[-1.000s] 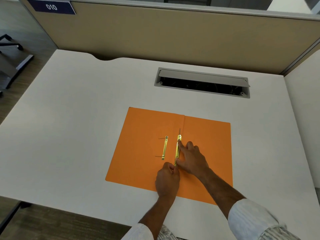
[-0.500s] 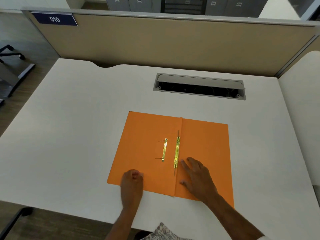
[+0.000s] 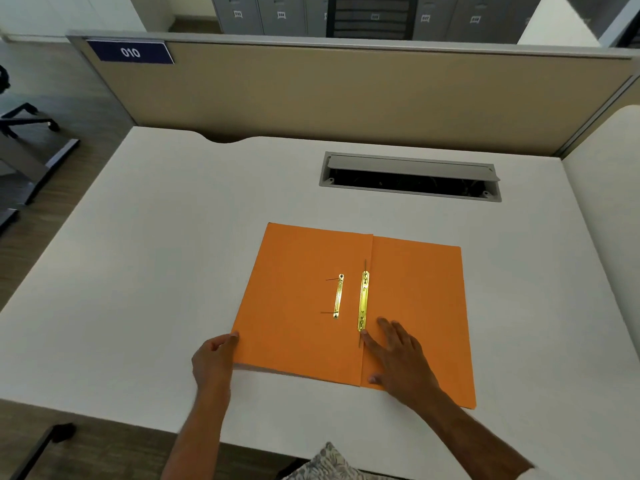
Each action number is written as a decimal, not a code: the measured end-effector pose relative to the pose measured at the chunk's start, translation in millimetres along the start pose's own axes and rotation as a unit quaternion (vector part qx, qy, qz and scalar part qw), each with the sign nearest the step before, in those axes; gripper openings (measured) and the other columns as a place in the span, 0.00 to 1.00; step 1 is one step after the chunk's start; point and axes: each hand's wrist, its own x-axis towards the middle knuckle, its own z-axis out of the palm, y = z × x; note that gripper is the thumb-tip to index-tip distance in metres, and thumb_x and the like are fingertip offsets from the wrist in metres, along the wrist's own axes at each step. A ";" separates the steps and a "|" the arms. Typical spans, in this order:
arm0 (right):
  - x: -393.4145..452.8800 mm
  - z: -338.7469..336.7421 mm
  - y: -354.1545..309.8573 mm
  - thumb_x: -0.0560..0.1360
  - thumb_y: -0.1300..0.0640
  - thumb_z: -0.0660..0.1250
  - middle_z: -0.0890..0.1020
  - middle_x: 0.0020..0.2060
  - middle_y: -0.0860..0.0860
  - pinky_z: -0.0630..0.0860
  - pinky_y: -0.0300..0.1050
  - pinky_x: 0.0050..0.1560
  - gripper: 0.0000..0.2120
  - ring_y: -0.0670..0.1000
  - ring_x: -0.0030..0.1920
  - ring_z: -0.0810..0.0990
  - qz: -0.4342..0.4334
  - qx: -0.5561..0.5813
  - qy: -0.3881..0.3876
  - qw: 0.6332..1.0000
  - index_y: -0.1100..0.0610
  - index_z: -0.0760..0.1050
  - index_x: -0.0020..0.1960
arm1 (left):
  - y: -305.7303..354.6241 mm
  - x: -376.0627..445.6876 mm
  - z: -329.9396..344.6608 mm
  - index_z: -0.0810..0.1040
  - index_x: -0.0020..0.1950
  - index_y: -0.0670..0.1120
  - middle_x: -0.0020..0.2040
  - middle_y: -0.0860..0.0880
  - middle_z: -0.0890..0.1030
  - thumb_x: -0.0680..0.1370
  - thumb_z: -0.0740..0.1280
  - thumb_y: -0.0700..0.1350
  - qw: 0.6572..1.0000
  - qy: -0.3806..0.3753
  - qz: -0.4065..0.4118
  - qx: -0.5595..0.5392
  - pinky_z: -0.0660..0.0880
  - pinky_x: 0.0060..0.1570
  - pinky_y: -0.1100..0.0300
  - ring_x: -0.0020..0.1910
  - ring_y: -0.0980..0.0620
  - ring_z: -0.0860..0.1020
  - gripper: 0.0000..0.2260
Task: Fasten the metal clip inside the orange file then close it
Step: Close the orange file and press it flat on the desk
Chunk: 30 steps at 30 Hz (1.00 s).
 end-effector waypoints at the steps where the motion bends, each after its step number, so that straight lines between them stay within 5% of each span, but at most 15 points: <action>1: 1.8 -1.3 -1.3 0.71 0.36 0.68 0.48 0.79 0.56 0.56 0.62 0.73 0.44 0.63 0.78 0.49 0.000 -0.001 -0.001 1.000 0.43 0.46 0.77 | 5.8 -2.8 -3.5 0.82 0.56 0.40 0.55 0.41 0.83 0.78 0.71 0.46 1.000 -0.005 0.018 -0.021 0.75 0.58 0.45 0.56 0.40 0.79 0.11; 5: 8.6 -7.2 -6.9 0.73 0.36 0.67 0.48 0.79 0.55 0.55 0.62 0.73 0.42 0.63 0.77 0.48 -0.004 0.019 0.002 1.000 0.43 0.47 0.77 | 33.8 -35.4 -10.7 0.81 0.49 0.50 0.47 0.48 0.83 0.79 0.69 0.46 0.988 -0.006 0.121 -0.091 0.78 0.41 0.52 0.47 0.47 0.81 0.02; 11: -0.9 -6.3 -3.2 0.81 0.43 0.57 0.45 0.80 0.53 0.48 0.57 0.76 0.31 0.58 0.79 0.44 -0.039 0.112 0.027 0.993 0.45 0.47 0.79 | 68.2 -115.4 -3.5 0.81 0.43 0.56 0.38 0.55 0.83 0.78 0.70 0.48 0.959 -0.042 0.256 -0.116 0.76 0.28 0.64 0.34 0.59 0.79 0.05; 17: -34.1 -5.9 32.5 0.80 0.57 0.64 0.64 0.76 0.56 0.61 0.58 0.74 0.24 0.60 0.75 0.63 0.050 0.246 0.132 0.959 0.55 0.65 0.74 | 73.1 -181.6 31.3 0.80 0.47 0.53 0.40 0.53 0.82 0.77 0.71 0.53 0.916 -0.148 0.365 -0.072 0.76 0.32 0.64 0.37 0.54 0.80 0.04; 24: -80.3 17.8 86.5 0.70 0.62 0.76 0.75 0.66 0.64 0.76 0.66 0.57 0.26 0.68 0.60 0.78 0.133 0.204 0.173 0.954 0.62 0.75 0.66 | 59.6 -220.2 90.6 0.76 0.54 0.56 0.39 0.55 0.77 0.76 0.70 0.52 0.865 -0.249 0.436 -0.010 0.74 0.32 0.64 0.35 0.49 0.76 0.08; 27: -89.8 27.5 100.8 0.66 0.61 0.79 0.76 0.65 0.65 0.79 0.67 0.53 0.30 0.69 0.58 0.80 0.124 0.172 0.164 0.963 0.62 0.75 0.66 | 46.4 -234.1 119.3 0.74 0.56 0.59 0.40 0.55 0.76 0.75 0.70 0.53 0.846 -0.289 0.446 0.031 0.75 0.31 0.59 0.33 0.50 0.74 0.11; 30: -95.8 30.4 109.6 0.74 0.54 0.72 0.70 0.72 0.60 0.73 0.65 0.63 0.26 0.65 0.70 0.71 0.116 0.139 0.135 0.974 0.55 0.72 0.70 | 31.7 -242.9 147.6 0.73 0.58 0.59 0.39 0.60 0.73 0.76 0.68 0.56 0.825 -0.305 0.470 0.078 0.71 0.32 0.69 0.33 0.57 0.74 0.12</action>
